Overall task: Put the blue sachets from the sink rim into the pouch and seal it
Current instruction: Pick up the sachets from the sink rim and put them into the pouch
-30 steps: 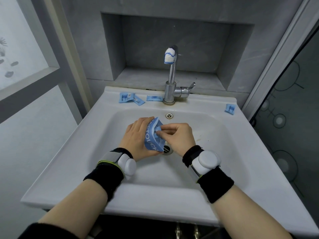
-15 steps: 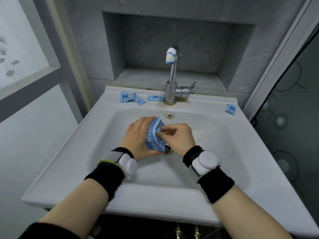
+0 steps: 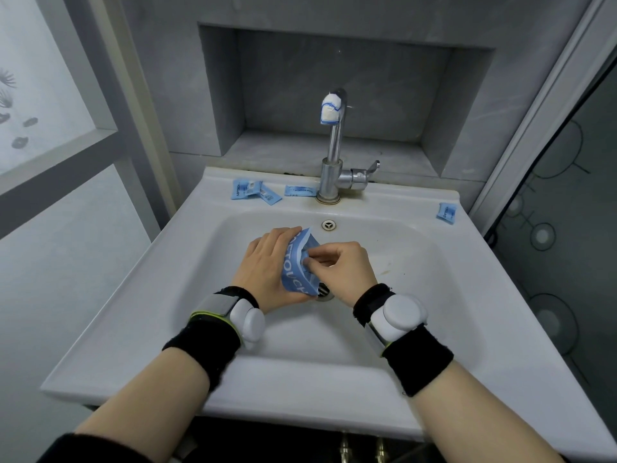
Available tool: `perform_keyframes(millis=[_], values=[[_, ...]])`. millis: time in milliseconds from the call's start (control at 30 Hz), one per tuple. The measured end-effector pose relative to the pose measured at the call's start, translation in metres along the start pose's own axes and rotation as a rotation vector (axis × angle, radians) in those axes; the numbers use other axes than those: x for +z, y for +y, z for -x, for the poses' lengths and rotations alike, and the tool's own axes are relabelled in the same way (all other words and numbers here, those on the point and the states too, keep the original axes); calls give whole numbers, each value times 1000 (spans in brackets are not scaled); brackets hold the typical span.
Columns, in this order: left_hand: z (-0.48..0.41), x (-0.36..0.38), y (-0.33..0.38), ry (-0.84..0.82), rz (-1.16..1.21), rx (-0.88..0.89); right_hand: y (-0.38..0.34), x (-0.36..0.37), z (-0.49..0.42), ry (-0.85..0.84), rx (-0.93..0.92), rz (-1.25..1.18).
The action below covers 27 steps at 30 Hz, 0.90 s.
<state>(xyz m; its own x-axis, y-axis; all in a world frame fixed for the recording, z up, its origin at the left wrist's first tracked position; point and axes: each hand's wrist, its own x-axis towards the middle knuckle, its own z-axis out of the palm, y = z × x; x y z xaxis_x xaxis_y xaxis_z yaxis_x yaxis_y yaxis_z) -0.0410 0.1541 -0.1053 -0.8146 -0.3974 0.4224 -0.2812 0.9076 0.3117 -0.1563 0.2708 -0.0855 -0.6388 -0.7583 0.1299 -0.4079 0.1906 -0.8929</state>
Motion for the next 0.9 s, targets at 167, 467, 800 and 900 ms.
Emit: perform_keyframes(millis=[167,467,800,900], values=[[0,0,-1,8,14,0,-1,0,1,-10,-25,36],[-1,3,-3,-3,-2,-3,-4,-1,2,3,-58,72],[0,1,-1,15,22,60,-2,2,3,-35,-48,24],[0,1,-1,21,29,70,-2,2,2,-39,-54,29]])
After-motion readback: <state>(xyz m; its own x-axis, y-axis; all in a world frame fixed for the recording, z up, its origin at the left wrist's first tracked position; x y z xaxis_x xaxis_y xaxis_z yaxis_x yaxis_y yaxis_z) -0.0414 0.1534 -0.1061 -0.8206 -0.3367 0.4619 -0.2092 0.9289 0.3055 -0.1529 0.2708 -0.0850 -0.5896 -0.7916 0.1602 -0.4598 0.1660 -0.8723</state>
